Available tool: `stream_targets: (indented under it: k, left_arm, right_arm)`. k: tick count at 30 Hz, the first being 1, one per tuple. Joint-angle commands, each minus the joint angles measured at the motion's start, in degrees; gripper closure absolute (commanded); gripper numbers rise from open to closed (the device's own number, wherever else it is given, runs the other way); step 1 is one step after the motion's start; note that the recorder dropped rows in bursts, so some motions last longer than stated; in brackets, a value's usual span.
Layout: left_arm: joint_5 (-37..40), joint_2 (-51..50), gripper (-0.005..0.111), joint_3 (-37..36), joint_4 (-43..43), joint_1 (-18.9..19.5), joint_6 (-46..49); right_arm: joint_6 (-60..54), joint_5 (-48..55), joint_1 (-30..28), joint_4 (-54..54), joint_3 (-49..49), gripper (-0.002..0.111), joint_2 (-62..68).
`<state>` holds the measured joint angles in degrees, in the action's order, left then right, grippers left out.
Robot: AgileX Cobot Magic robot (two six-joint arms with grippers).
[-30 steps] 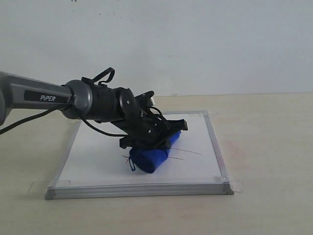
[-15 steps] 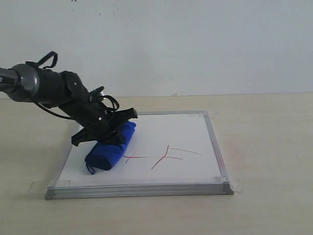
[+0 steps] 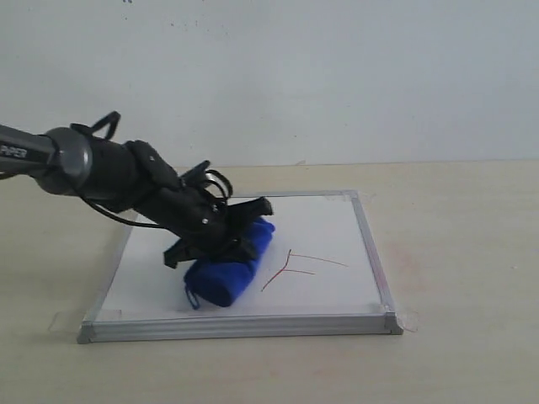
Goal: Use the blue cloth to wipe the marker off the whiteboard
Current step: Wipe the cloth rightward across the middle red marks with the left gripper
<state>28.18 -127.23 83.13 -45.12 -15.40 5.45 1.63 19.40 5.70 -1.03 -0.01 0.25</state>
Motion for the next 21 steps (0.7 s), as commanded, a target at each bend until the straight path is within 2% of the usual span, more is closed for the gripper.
stream_targets:
  k: [1, 4, 7, 9, 10, 14, 16, 18, 20, 21]
  left_arm:
    - [1.5, -2.4, 0.103, -1.1, -13.9, -7.0, 9.6]
    - [-1.7, -2.4, 0.103, -1.1, -15.1, -8.8, 13.5]
    - [-2.7, -2.4, 0.103, -1.1, -11.7, -5.7, 13.5]
    - [-1.3, -2.4, 0.103, -1.1, -5.3, -1.0, 9.6]
    - [1.5, -2.4, 0.103, -1.1, 0.6, 2.8, 3.8]
    - [10.3, -1.7, 0.103, -2.1, 13.3, 11.9, -0.1]
    - [9.2, 0.0, 0.103, -4.6, 13.0, 14.7, -0.5]
    - [6.6, 0.9, 0.103, -6.6, 9.2, 14.8, -0.7]
    - [6.5, 0.2, 0.103, -7.2, 0.1, 12.3, 2.2]
    - [5.7, -0.3, 0.103, -7.2, -5.3, 9.7, 6.4]
  right_arm:
    - [-0.1, -0.3, 0.2, 0.1, 0.0, 0.107, -0.3]
    - [-0.1, -0.3, 0.2, 0.1, 0.0, 0.107, -0.3]
    - [-0.1, -0.3, 0.2, 0.1, 0.0, 0.107, -0.3]
    - [-0.1, -0.3, 0.2, 0.1, 0.0, 0.107, -0.3]
    - [-0.1, -0.3, 0.2, 0.1, 0.0, 0.107, -0.3]
    - [-0.1, -0.3, 0.2, 0.1, 0.0, 0.107, -0.3]
    - [-0.1, -0.3, 0.2, 0.1, 0.0, 0.107, -0.3]
    - [-0.1, -0.3, 0.2, 0.1, 0.0, 0.107, -0.3]
    - [-0.1, -0.3, 0.2, 0.1, 0.0, 0.107, -0.3]
    - [-0.1, -0.3, 0.2, 0.1, 0.0, 0.107, -0.3]
